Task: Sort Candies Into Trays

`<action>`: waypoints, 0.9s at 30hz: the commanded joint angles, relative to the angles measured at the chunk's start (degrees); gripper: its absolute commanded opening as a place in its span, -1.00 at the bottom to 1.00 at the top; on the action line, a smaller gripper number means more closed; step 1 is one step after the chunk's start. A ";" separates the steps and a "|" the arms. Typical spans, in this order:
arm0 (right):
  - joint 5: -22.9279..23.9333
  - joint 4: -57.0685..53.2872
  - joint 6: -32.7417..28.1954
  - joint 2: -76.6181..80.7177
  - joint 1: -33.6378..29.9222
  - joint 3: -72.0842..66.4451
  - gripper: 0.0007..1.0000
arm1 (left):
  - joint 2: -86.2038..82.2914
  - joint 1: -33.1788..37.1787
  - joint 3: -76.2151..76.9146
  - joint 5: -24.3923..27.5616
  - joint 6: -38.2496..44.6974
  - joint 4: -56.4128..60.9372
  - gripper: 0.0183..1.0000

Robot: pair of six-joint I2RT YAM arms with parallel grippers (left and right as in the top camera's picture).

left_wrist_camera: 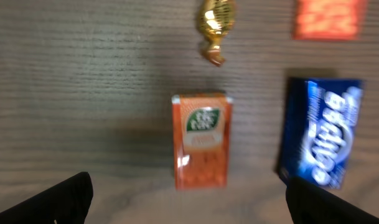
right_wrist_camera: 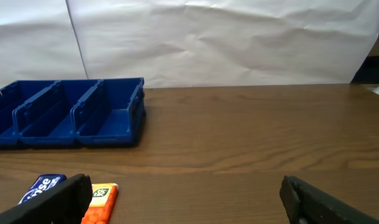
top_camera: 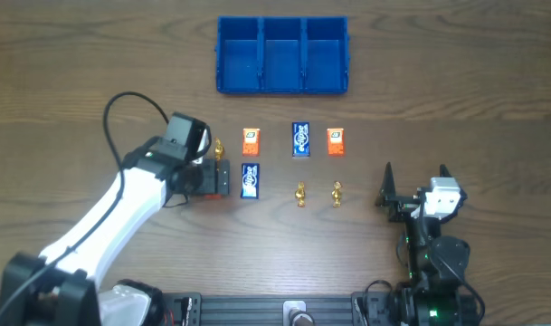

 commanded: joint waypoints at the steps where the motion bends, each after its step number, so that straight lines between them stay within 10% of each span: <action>1: -0.26 -0.13 -0.68 -0.31 -0.28 -0.22 1.00 | 6.23 -1.14 0.55 -3.39 -3.34 1.92 1.00; 13: -0.26 -0.13 -0.68 -0.31 -0.28 -0.22 1.00 | 13.40 -4.26 1.73 -7.32 -6.14 4.44 0.92; 27: -0.26 -0.13 -0.68 -0.31 -0.28 -0.22 1.00 | 13.75 -5.68 1.73 -7.10 -6.73 5.05 0.02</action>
